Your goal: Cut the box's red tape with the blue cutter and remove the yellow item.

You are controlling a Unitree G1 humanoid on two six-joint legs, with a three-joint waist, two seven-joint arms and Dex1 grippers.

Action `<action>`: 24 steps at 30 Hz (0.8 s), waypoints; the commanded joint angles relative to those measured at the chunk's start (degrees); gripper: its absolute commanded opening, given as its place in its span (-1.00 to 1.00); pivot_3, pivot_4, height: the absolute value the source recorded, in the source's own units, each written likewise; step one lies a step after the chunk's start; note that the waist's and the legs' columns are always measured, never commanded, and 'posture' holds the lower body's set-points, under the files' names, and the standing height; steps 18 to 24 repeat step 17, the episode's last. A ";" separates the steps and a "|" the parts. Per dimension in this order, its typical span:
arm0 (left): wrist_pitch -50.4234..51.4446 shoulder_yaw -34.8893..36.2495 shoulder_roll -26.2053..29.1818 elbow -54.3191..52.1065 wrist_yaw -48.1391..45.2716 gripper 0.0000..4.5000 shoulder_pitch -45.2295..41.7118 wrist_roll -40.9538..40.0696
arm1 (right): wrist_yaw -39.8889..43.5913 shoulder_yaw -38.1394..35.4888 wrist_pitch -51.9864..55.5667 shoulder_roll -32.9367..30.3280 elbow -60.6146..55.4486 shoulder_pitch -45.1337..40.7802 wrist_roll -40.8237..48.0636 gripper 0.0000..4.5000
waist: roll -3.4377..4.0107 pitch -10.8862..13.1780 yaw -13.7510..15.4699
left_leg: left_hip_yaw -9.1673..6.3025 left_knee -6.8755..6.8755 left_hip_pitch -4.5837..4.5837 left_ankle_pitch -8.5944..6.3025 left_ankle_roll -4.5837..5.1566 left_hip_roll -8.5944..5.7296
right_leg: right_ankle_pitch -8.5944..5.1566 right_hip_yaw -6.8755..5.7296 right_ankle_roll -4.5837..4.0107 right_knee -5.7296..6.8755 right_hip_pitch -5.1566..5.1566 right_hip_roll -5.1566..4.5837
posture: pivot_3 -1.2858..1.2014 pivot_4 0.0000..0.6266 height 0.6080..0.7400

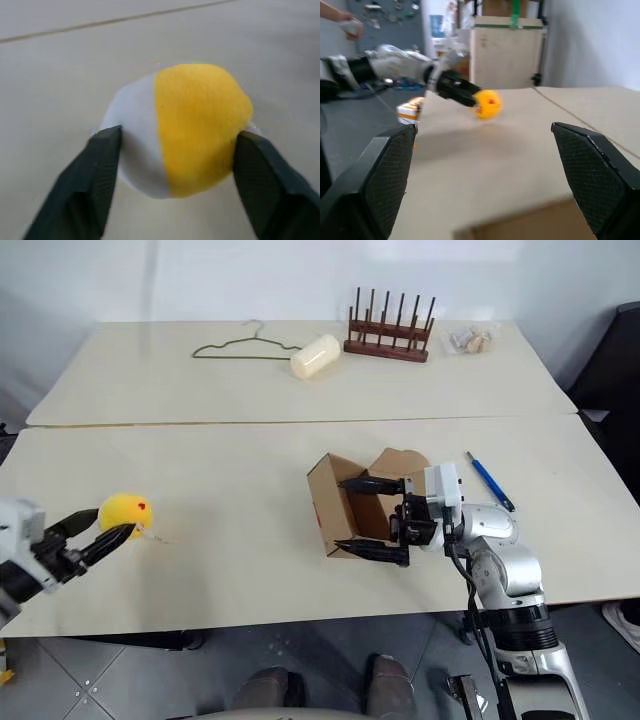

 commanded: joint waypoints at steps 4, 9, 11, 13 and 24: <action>-5.66 12.39 3.18 -6.02 -4.72 0.99 9.49 -1.85 | 2.90 -2.29 -2.83 -1.62 3.28 -2.29 -0.41 1.00 | 0.00 0.00 -0.60 | 0.01 -0.02 0.00 -0.02 -0.03 0.04 | -0.02 -0.01 -0.04 0.00 -0.02 0.00 | 0.03 -0.52 1.00; -7.96 19.64 -1.66 -10.11 -7.65 0.99 21.29 -4.14 | 4.84 -3.47 -2.59 -4.25 4.64 -2.51 -0.73 1.00 | 0.08 0.04 -1.17 | 0.06 -0.10 0.02 -0.06 0.00 0.07 | -0.03 -0.02 -0.05 -0.04 -0.04 -0.07 | 0.03 -0.52 1.00; -9.67 21.11 -5.62 -12.89 -7.31 0.99 25.14 -4.95 | 6.78 -3.60 -4.74 -5.76 4.99 -1.50 -2.14 1.00 | 0.07 0.04 -1.16 | 0.13 -0.09 0.03 -0.13 0.05 0.21 | -0.03 -0.05 -0.05 -0.09 -0.05 -0.12 | 0.03 -0.52 1.00; -11.09 19.80 -9.47 -15.99 -6.24 0.99 27.60 -5.29 | 7.71 -3.85 -6.44 -6.79 5.06 -0.38 -3.01 1.00 | 0.06 0.04 -1.07 | 0.20 -0.08 0.01 -0.16 0.07 0.23 | -0.03 -0.09 -0.05 -0.20 -0.05 -0.12 | 0.03 -0.52 1.00; -12.14 16.31 -13.76 -19.55 -2.71 0.99 28.30 -4.95 | 7.28 -4.27 -8.35 -7.56 5.45 0.22 -4.21 1.00 | 0.04 0.03 -0.67 | 0.24 0.01 0.03 -0.16 0.11 0.22 | -0.03 -0.06 -0.05 -0.23 0.01 -0.17 | 0.03 -0.52 1.00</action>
